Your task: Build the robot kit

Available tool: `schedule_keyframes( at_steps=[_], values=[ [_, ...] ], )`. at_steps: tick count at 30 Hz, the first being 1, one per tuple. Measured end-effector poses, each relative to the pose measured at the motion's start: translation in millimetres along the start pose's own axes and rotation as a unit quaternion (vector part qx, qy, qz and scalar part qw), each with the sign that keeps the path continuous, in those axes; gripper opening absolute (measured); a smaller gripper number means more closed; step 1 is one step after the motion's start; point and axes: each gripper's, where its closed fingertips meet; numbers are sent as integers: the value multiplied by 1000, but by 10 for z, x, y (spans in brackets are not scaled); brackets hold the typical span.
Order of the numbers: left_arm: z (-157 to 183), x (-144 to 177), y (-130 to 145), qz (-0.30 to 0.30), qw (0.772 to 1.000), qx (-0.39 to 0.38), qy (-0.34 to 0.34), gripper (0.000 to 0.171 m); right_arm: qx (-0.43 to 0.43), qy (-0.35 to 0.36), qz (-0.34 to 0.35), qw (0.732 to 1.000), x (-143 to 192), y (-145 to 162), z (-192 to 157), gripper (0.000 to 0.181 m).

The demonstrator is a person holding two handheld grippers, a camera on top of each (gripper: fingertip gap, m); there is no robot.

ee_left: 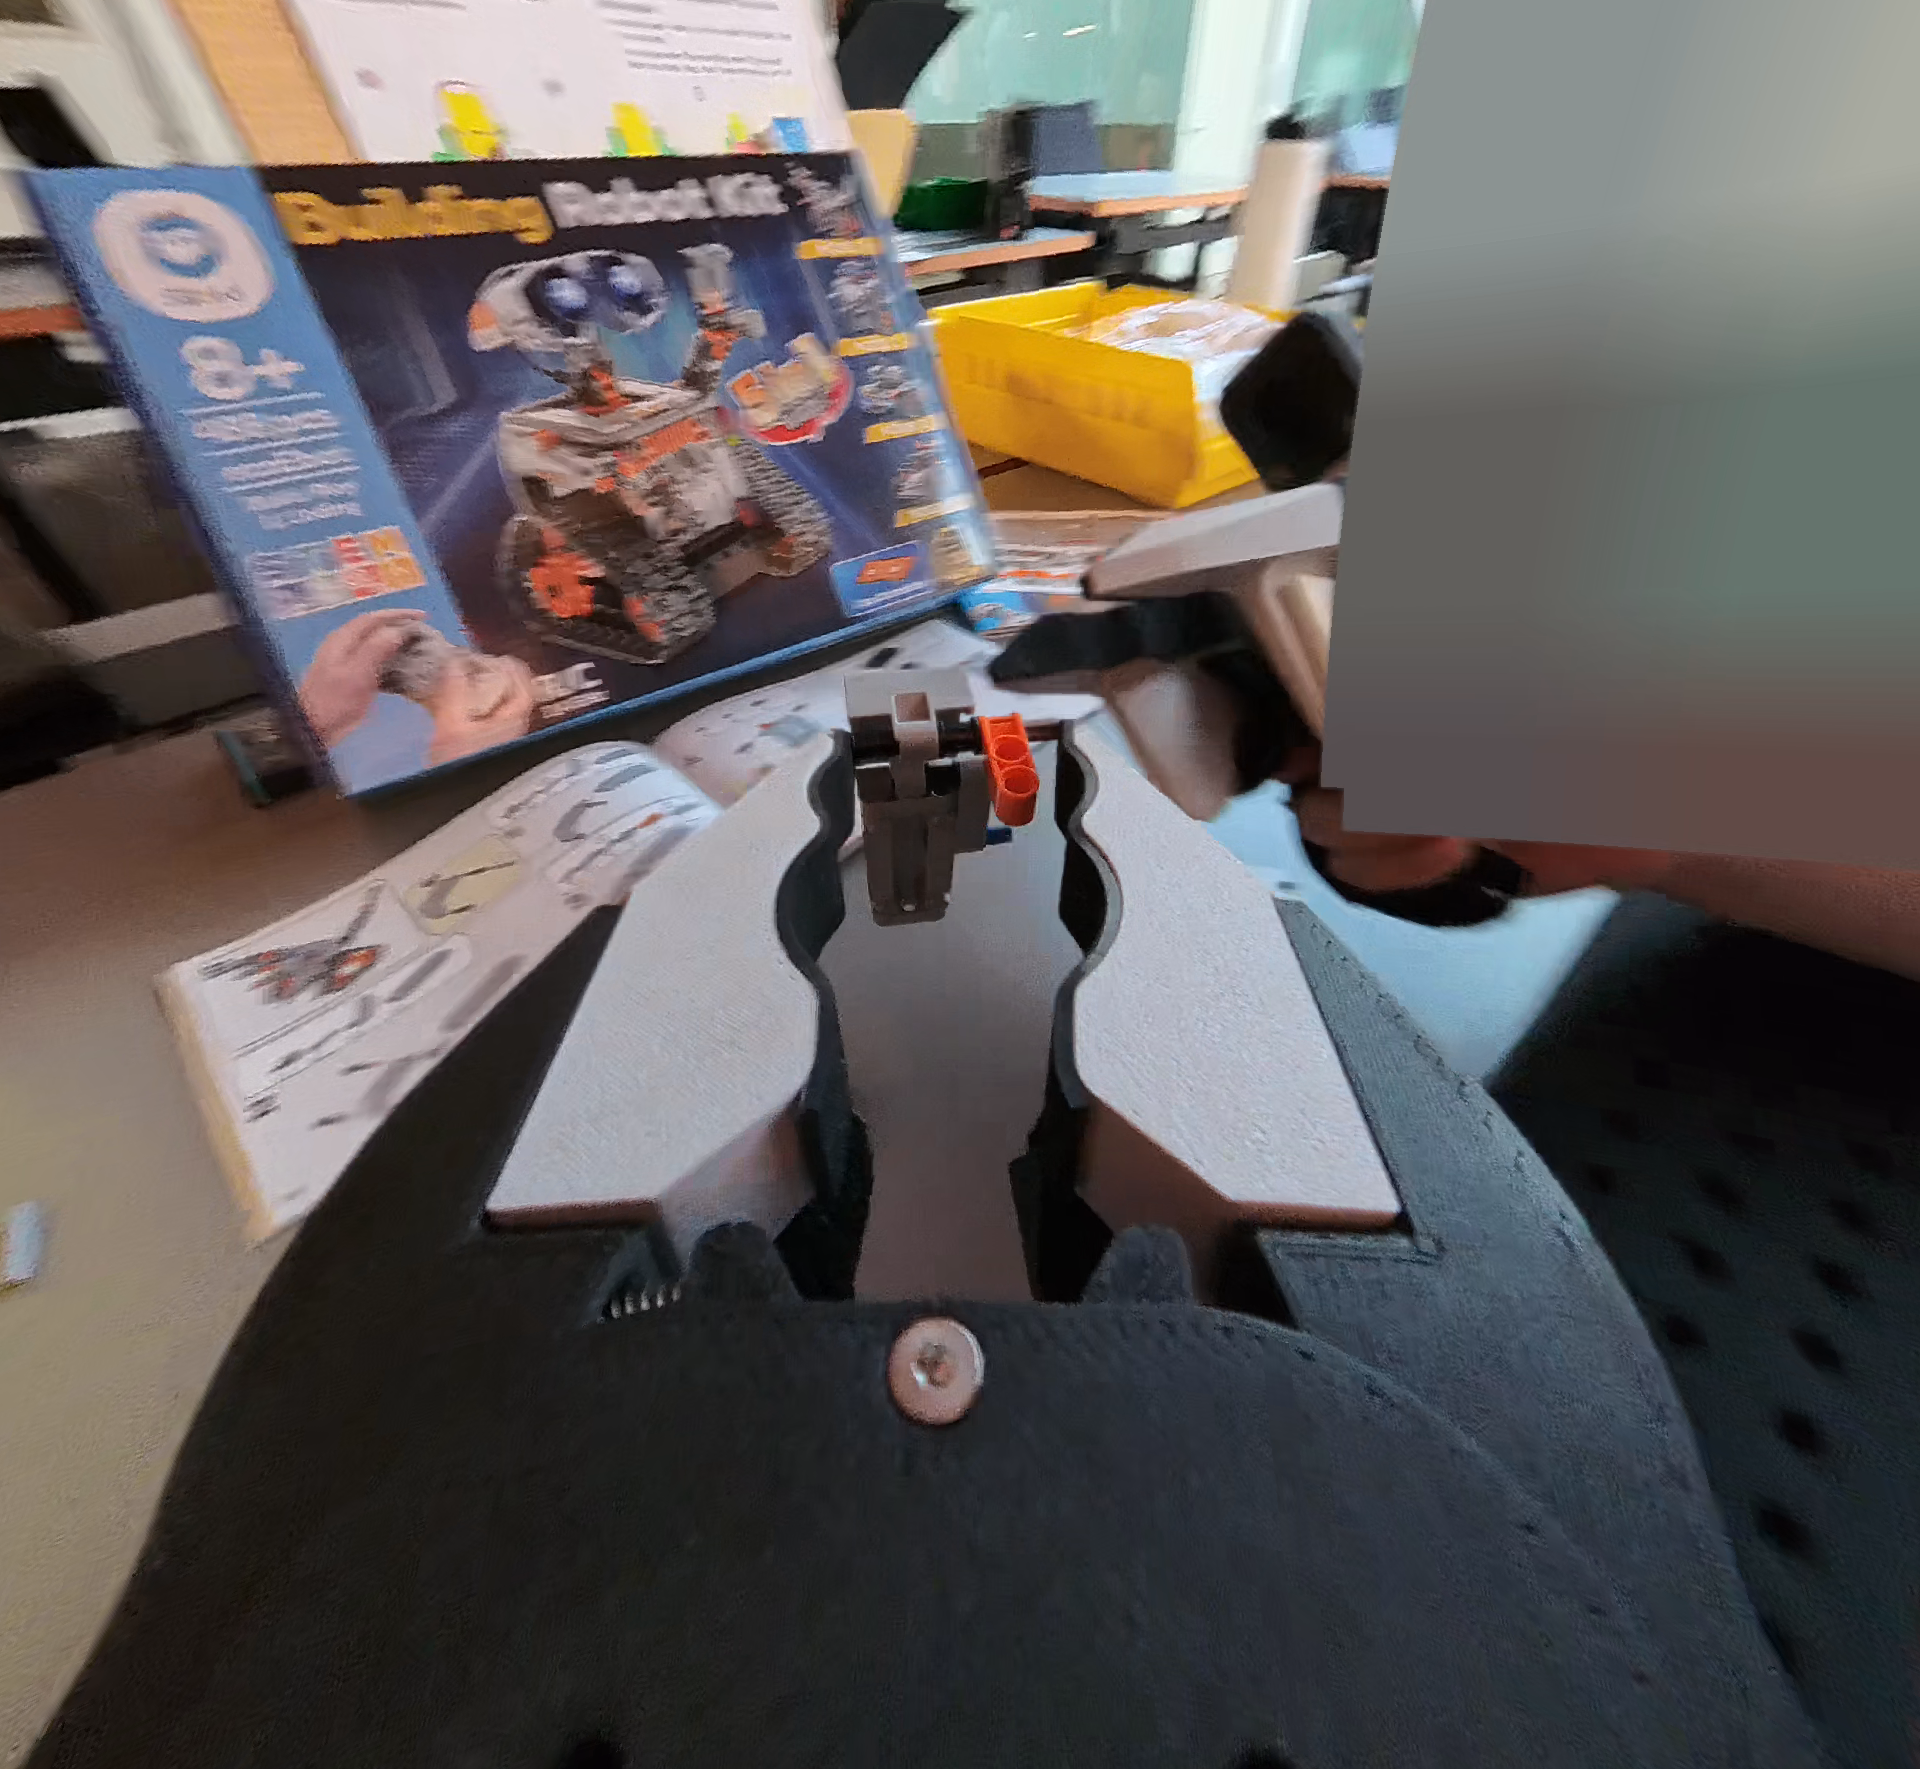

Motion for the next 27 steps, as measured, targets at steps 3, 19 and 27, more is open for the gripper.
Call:
schedule_keyframes(
  at_steps=[3, 19, 27],
  values=[
    [166, 108, -51, 10, 994, 51, 97, 36, 165, 2, -103, 981, -4, 75, -52, 44],
    [692, 342, 91, -32, 966, -9, 255, 51, 428, -124, -230, 865, 106, 608, -435, 25],
    [716, 343, 67, -21, 967, -10, 254, 43, 456, -101, -233, 853, 101, 597, -364, 25]
  ],
)
Point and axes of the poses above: each gripper's, where its closed fingertips meet, x back along the fingers, y out of its underside, z = x × y across the jaws, and after that the axes turned 10 degrees about x, right-handed
